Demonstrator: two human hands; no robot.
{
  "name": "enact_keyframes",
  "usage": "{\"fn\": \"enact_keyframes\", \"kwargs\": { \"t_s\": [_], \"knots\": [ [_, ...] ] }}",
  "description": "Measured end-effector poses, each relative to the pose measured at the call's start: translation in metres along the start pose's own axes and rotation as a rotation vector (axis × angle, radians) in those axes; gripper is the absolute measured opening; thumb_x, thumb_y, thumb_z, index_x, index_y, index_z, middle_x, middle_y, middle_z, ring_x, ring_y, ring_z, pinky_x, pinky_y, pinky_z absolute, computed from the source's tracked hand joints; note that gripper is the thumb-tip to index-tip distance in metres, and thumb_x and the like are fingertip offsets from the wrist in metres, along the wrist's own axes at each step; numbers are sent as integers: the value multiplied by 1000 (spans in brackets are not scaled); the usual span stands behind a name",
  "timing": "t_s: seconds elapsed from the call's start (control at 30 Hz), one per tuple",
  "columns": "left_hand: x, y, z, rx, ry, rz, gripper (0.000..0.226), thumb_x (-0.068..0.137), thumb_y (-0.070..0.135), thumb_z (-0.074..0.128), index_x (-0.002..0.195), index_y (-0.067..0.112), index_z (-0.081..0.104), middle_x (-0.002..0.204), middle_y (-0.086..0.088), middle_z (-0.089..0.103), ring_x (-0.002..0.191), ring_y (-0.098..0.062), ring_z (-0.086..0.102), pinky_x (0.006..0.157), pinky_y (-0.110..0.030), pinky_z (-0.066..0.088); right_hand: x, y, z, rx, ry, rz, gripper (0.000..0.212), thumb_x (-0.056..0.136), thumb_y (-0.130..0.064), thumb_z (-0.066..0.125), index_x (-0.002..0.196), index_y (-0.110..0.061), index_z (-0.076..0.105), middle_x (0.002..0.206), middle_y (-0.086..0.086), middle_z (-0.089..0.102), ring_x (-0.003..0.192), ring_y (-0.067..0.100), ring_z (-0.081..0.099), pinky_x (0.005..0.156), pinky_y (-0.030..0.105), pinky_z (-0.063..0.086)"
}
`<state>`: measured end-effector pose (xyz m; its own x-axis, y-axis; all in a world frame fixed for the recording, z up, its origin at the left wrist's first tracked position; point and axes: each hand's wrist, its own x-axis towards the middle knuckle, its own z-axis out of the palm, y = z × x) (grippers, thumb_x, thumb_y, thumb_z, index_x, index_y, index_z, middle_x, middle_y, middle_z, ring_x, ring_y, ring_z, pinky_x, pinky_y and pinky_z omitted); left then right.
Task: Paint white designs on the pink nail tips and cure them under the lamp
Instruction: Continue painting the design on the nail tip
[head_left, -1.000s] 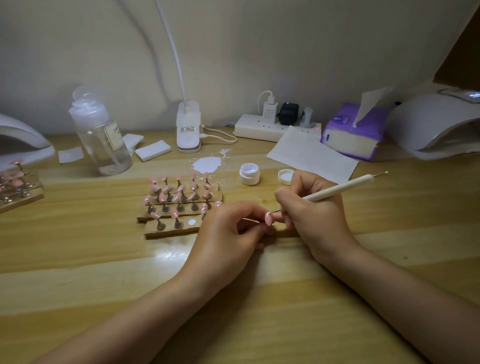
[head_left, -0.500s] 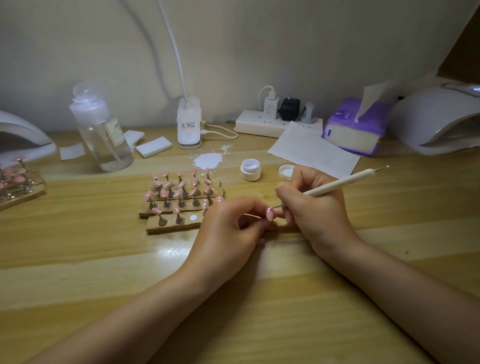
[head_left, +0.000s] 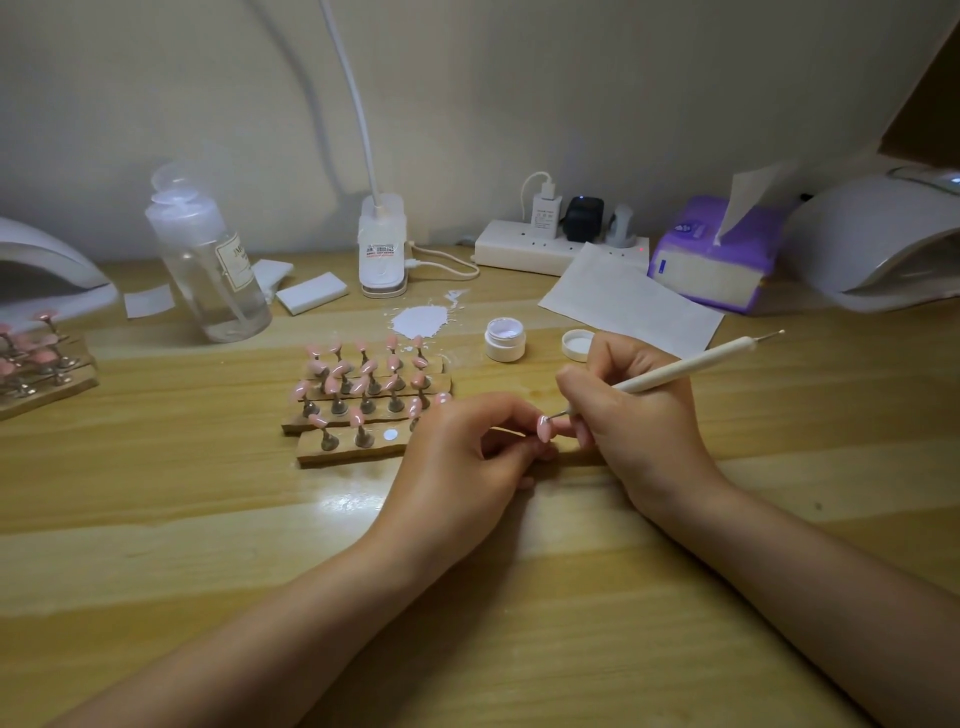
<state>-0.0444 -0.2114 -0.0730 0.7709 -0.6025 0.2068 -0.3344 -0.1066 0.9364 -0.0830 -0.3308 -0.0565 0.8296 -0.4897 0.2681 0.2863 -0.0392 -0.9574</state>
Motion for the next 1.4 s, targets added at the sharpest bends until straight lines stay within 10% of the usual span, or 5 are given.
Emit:
{"fn": "enact_keyframes", "kwargs": {
  "t_s": [1.4],
  "knots": [
    [0, -1, 0, -4, -2, 10, 9, 85, -5, 59, 79, 0, 64, 84, -10, 70, 75, -6, 69, 58, -15, 52, 1, 0, 0, -18, 6, 14, 36, 75, 12, 51, 51, -8, 33, 35, 4, 34, 29, 8, 47, 39, 16, 44]
  ]
}}
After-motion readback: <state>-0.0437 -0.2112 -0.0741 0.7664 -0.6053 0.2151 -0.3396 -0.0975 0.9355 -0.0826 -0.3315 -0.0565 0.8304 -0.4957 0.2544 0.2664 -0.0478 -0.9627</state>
